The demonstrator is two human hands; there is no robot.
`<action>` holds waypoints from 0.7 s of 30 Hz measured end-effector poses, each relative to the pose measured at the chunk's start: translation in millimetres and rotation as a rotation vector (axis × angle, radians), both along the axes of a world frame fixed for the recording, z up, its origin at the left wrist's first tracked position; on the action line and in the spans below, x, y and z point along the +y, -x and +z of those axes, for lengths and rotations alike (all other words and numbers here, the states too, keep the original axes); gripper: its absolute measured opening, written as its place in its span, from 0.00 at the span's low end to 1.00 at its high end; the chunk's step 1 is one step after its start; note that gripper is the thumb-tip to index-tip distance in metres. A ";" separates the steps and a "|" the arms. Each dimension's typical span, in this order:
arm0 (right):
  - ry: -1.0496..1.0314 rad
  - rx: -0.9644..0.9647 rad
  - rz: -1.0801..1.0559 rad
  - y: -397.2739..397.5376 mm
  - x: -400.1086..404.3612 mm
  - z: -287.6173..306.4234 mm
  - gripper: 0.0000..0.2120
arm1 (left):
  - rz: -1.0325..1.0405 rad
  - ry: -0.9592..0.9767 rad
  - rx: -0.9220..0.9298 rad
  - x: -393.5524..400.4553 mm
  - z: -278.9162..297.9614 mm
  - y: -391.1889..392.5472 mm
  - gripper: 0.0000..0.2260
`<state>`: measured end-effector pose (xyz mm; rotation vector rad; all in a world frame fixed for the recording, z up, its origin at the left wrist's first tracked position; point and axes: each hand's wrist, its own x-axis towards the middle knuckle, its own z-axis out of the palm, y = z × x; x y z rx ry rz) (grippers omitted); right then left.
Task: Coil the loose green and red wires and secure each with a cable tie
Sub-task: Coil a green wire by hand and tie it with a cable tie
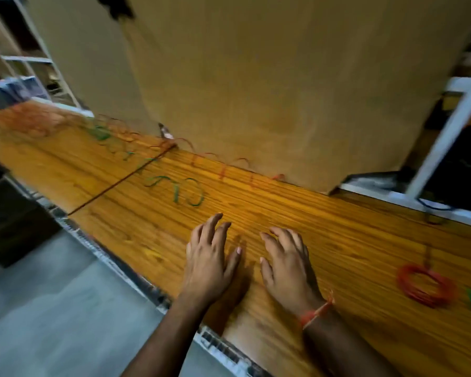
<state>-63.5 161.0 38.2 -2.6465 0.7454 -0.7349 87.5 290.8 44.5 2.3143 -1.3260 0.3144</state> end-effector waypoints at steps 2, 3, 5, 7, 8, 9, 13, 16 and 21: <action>-0.011 0.013 0.031 -48.7 25.5 2.2 0.23 | 0.027 -0.004 -0.013 33.5 1.4 -40.5 0.23; -0.022 0.019 0.048 -72.1 36.3 2.3 0.23 | 0.035 -0.009 -0.016 48.7 1.2 -60.0 0.22; -0.039 0.019 0.071 -115.9 52.7 1.6 0.22 | 0.045 -0.027 -0.006 75.5 1.3 -97.4 0.21; -0.050 0.015 0.057 -153.9 62.8 -0.1 0.22 | 0.040 -0.052 0.003 94.2 1.5 -133.1 0.21; -0.063 0.010 0.045 -170.8 66.9 -1.3 0.22 | 0.038 -0.070 0.008 101.0 1.6 -149.7 0.21; -0.082 0.005 0.033 -185.9 71.0 -2.2 0.23 | 0.040 -0.088 0.021 106.4 1.4 -164.8 0.22; -0.110 -0.053 -0.049 -234.6 79.5 -1.7 0.28 | 0.038 -0.074 0.080 112.5 -0.3 -210.9 0.22; -0.085 -0.163 -0.178 -272.2 77.6 0.9 0.34 | 0.047 -0.046 0.126 103.5 -3.6 -248.0 0.25; -0.293 -0.089 -0.401 -343.9 60.1 0.2 0.48 | 0.103 0.034 0.188 73.1 -1.0 -316.1 0.27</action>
